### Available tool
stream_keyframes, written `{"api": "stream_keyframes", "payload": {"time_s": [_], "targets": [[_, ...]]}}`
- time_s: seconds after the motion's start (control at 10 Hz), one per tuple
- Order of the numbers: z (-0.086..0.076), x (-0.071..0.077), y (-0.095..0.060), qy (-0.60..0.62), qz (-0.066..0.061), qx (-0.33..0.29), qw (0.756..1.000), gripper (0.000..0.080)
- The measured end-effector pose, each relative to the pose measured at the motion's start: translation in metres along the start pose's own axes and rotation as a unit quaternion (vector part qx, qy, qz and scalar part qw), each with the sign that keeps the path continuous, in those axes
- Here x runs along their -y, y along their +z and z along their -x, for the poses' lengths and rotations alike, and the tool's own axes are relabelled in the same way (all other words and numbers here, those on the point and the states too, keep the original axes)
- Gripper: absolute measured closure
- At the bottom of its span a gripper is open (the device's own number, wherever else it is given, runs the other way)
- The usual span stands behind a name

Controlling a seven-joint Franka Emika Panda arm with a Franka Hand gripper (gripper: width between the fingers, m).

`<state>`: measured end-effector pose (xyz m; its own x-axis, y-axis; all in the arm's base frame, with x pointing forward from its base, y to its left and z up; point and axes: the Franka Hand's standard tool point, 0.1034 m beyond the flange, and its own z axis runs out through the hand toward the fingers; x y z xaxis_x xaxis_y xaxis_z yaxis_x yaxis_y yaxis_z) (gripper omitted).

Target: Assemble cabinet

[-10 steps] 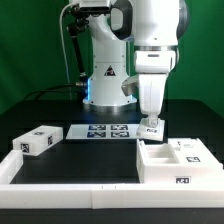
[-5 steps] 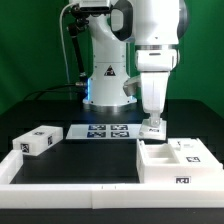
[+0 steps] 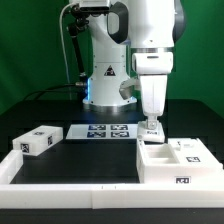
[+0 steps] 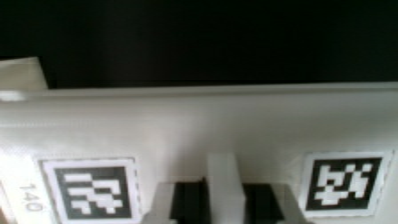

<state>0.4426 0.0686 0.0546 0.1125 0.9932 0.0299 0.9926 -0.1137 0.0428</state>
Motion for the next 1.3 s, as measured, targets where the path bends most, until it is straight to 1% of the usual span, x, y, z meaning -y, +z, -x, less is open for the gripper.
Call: {"api": "stream_keyframes", "payload": {"time_s": [0.2,0.5,0.7,0.8,0.9,1.0,1.2,1.3], "targets": [[0.001,-0.003,0.001,-0.015,-0.005,0.002,1.0,0.0729],[0.002,-0.002,0.002,-0.015,-0.006,0.002,1.0,0.0729],[-0.002,-0.006,0.0,-0.011,0.001,0.0,1.0,0.0729],[-0.001,-0.009,-0.001,-0.01,-0.001,0.002,1.0,0.0729],[-0.002,-0.012,-0.002,-0.01,0.005,-0.001,1.0,0.0729],[0.0,-0.012,-0.002,-0.009,0.003,0.0,1.0,0.0729],[0.0,-0.014,-0.002,-0.007,0.009,-0.004,1.0,0.0729],[0.001,-0.014,-0.002,-0.007,0.005,-0.001,1.0,0.0729]]}}
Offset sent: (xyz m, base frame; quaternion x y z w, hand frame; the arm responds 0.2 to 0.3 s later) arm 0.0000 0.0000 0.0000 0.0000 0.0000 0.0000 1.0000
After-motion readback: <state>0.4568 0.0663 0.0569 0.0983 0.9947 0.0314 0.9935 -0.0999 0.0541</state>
